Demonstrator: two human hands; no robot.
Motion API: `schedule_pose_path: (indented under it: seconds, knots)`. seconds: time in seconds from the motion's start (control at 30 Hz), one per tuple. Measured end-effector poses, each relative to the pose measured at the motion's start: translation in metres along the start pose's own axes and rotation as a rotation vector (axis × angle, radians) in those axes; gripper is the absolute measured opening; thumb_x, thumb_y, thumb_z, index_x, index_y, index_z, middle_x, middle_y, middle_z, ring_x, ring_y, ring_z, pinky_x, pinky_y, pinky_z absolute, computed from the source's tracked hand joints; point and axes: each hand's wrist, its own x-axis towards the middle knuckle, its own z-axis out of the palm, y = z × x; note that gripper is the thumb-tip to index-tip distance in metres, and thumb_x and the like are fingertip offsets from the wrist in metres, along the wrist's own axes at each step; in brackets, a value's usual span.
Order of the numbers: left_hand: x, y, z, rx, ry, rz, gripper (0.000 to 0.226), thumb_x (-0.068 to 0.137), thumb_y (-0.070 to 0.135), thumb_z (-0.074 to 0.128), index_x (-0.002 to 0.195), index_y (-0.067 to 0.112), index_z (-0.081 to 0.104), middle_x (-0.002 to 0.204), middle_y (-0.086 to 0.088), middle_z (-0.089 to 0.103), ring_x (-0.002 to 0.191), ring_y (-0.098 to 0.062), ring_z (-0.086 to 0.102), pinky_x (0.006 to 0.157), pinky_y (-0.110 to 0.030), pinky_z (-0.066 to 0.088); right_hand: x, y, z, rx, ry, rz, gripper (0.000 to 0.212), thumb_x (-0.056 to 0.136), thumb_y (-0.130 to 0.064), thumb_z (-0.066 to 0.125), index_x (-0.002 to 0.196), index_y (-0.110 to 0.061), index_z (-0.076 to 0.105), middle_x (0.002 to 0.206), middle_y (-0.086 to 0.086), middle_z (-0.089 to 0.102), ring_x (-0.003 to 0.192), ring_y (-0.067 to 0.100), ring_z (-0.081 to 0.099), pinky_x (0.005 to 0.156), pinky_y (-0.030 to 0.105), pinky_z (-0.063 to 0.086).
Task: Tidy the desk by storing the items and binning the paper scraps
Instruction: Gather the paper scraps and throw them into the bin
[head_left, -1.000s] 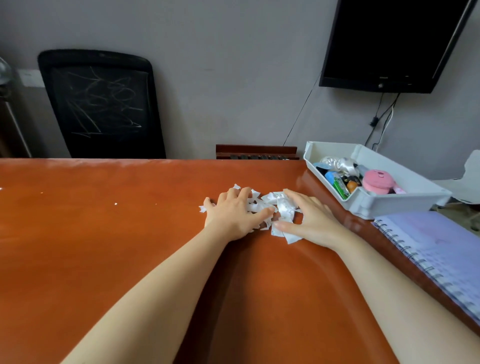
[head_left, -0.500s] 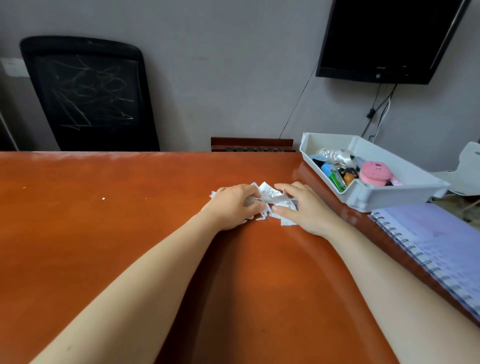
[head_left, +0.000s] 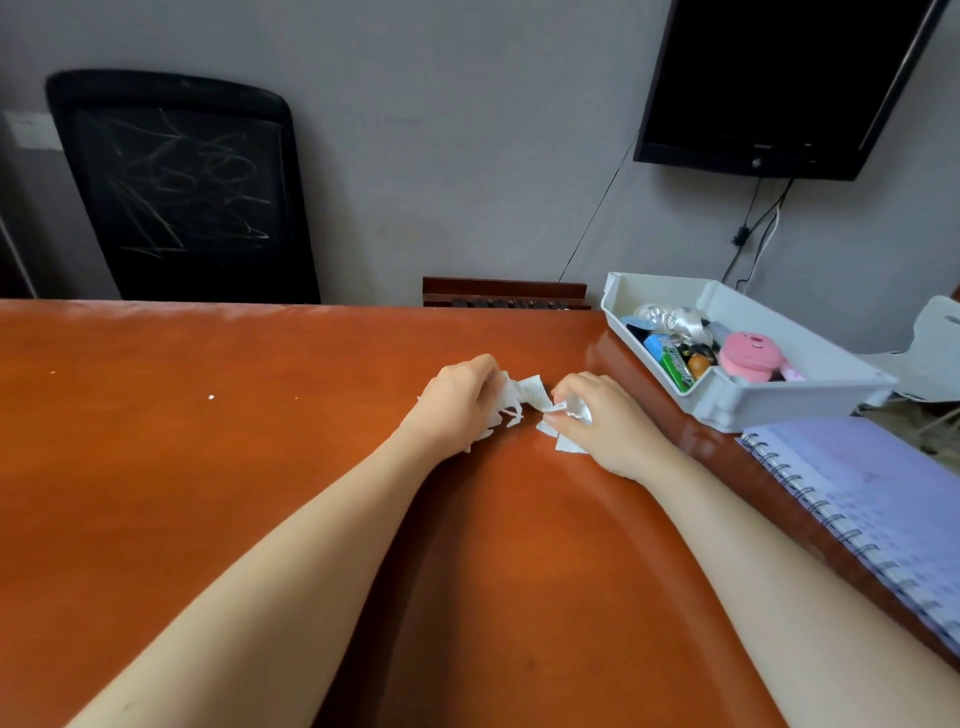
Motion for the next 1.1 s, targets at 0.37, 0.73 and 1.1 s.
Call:
schedule_pose_path:
  seconds: [0.37, 0.73, 1.1]
  knots:
    - [0.001, -0.004, -0.006, -0.223, 0.213, -0.190, 0.036, 0.097, 0.021, 0.040, 0.064, 0.008, 0.037, 0.058, -0.002, 0.036, 0.055, -0.012, 0.029, 0.051, -0.025, 0.027, -0.003, -0.003, -0.001, 0.021, 0.086, 0.061, 0.007, 0.092, -0.026, 0.057, 0.091, -0.023, 0.051, 0.092, -0.005, 0.057, 0.086, 0.017, 0.055, 0.065, 0.028, 0.046]
    - [-0.008, -0.006, -0.021, -0.647, 0.522, -0.360, 0.043, 0.097, 0.029, 0.041, 0.057, 0.014, 0.036, 0.058, -0.006, 0.038, 0.056, -0.012, 0.035, 0.054, -0.025, 0.032, 0.005, 0.000, -0.005, 0.584, 0.449, 0.269, 0.012, 0.088, -0.021, 0.061, 0.099, -0.023, 0.064, 0.095, 0.015, 0.066, 0.074, 0.030, 0.054, 0.068, 0.031, 0.045]
    - [-0.036, -0.014, -0.040, -0.513, 0.524, -0.292, 0.044, 0.092, 0.025, 0.049, 0.060, -0.004, 0.049, 0.051, -0.003, 0.051, 0.051, -0.007, 0.046, 0.054, -0.023, 0.039, 0.004, -0.016, -0.001, 0.558, 0.352, 0.229, 0.007, 0.089, -0.021, 0.061, 0.095, -0.024, 0.057, 0.084, 0.009, 0.058, 0.070, 0.014, 0.045, 0.060, 0.027, 0.036]
